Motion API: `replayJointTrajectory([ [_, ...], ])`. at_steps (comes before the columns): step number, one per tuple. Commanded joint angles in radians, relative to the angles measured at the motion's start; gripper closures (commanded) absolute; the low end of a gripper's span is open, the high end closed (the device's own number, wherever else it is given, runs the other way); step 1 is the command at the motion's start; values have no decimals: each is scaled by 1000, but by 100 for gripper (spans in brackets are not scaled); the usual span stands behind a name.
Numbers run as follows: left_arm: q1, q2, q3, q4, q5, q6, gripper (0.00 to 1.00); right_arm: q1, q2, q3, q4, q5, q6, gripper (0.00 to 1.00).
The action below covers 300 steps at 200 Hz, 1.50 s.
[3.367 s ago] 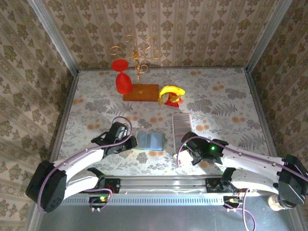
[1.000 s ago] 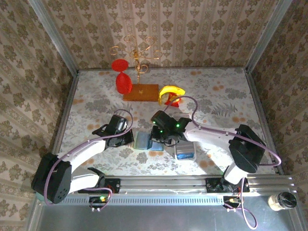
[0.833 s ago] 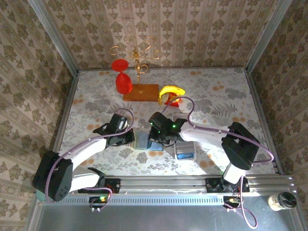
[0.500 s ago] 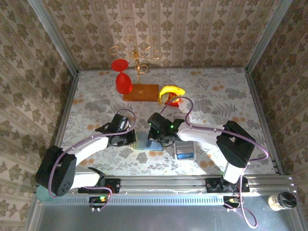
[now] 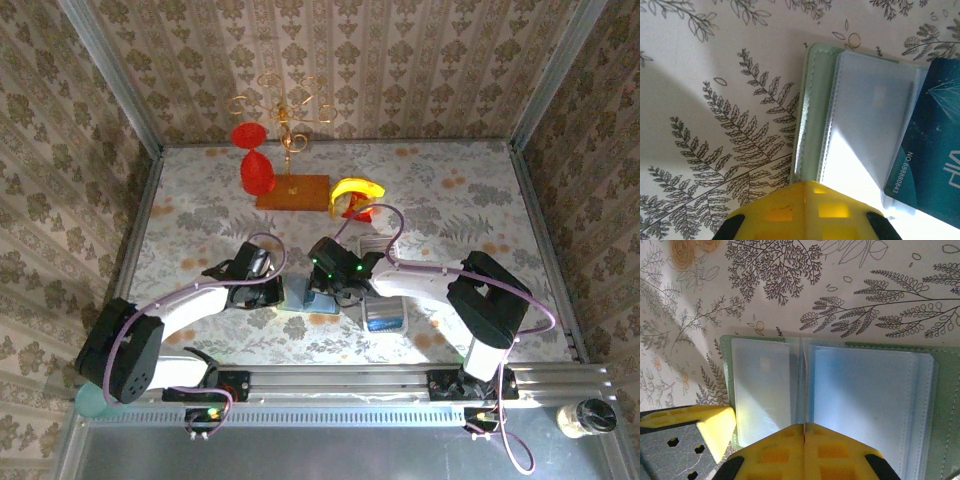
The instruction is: Put the credit cards into the card holder
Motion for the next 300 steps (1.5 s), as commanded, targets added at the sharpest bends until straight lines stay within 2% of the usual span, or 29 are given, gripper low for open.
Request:
replayJointTrajectory([
  [1, -9, 2, -16, 5, -14, 6, 98, 2, -7, -15, 24, 5, 15, 100],
  [49, -15, -1, -32, 6, -19, 4, 99, 3, -12, -35, 54, -6, 26, 100],
  [193, -34, -4, -59, 14, -25, -11, 100, 5, -44, -158, 287, -78, 69, 100],
  [251, -45, -2, -66, 23, -27, -15, 100, 5, -34, -175, 310, -98, 84, 100],
  [285, -47, 1, -66, 23, -27, -13, 100, 3, -9, -143, 239, -98, 61, 100],
  [300, -49, 2, -67, 24, -27, -13, 100, 3, 1, -150, 275, -107, 61, 100],
])
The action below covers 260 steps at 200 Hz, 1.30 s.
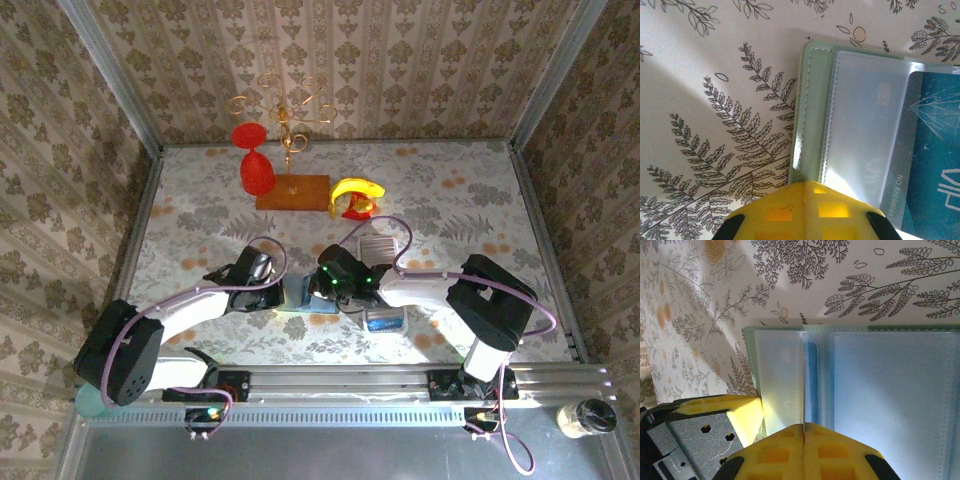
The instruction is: Put the credit cards into the card holder
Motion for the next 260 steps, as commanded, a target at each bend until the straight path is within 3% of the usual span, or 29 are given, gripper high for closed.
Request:
replayJointTrajectory([
  [1, -18, 12, -32, -21, 14, -9, 100, 4, 26, 9, -4, -25, -9, 100],
  [56, -21, 19, -35, -16, 17, -10, 100, 4, 36, 3, 79, -54, -32, 100],
  [113, -26, 19, -38, -13, 16, -14, 100, 3, 54, 67, -90, -12, -64, 66],
  [155, -29, 15, -39, -13, 19, -15, 100, 10, 44, 131, -248, 45, -117, 57],
  [183, -31, 15, -39, -15, 20, -13, 100, 11, 49, 164, -335, 68, -134, 57],
  [260, -40, 15, -49, -4, 31, -28, 100, 34, 107, 222, -326, 46, -131, 69],
])
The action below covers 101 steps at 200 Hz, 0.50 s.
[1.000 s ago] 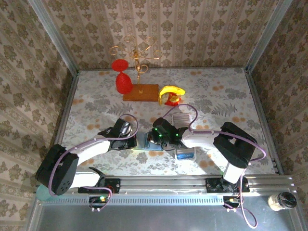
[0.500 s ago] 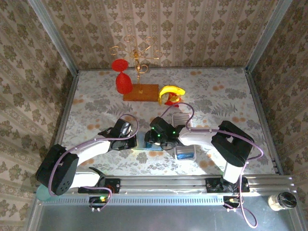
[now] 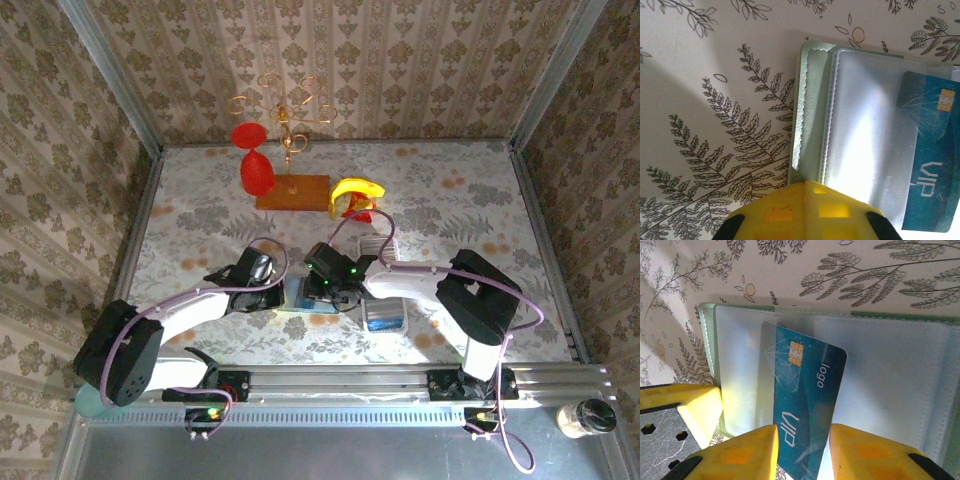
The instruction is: Put the credit cards into the card holder
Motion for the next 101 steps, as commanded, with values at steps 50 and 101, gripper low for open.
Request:
replayJointTrajectory([
  [50, -38, 6, -53, -2, 50, -41, 100, 23, 54, 97, -36, 20, -12, 70],
  [101, -44, 2, -64, 5, 44, -47, 100, 32, 93, 130, -32, 10, -10, 71],
])
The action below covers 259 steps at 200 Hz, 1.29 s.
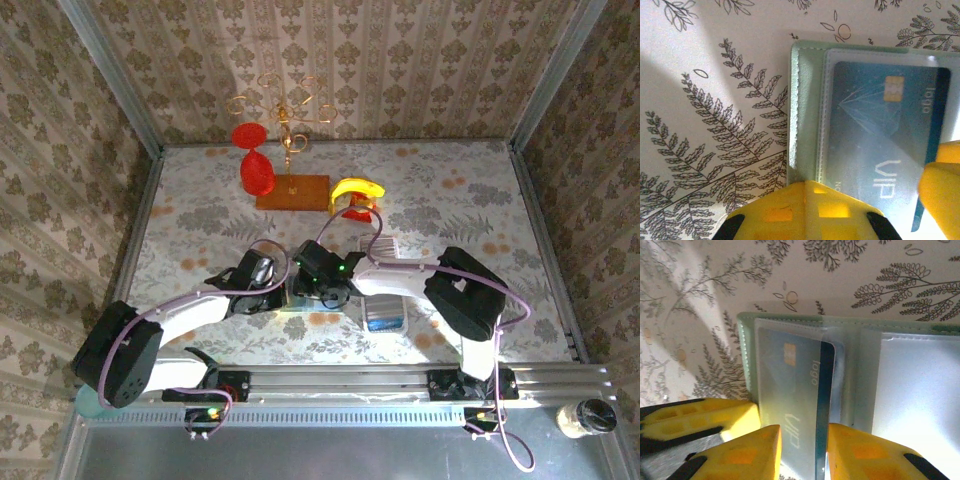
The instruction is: Put the credit cards into the card holder
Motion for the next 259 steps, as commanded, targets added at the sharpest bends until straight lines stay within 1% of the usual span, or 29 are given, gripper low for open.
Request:
replayJointTrajectory([
  [1, -23, 13, -39, -41, 42, -18, 100, 11, 20, 30, -11, 7, -7, 71],
  [29, -25, 6, -47, -44, 22, -23, 100, 11, 8, 34, -45, 31, -12, 69],
  [84, -24, -36, -59, -85, -32, -38, 100, 20, -85, 4, -181, 99, -10, 58],
  [107, -25, -50, -68, -81, -30, -45, 100, 34, -125, -41, -191, 108, 13, 53],
  [154, -25, -60, -82, -78, -25, -53, 100, 62, -151, -85, -246, 156, 54, 52],
  [183, -26, -62, -81, -78, -20, -54, 100, 64, -138, -101, -228, 156, 68, 52],
  [216, -26, -72, -85, -80, -24, -56, 100, 64, -115, -89, -222, 171, 66, 51],
  [259, -27, -78, -88, -77, -24, -59, 100, 64, -76, -60, -197, 161, 62, 52],
])
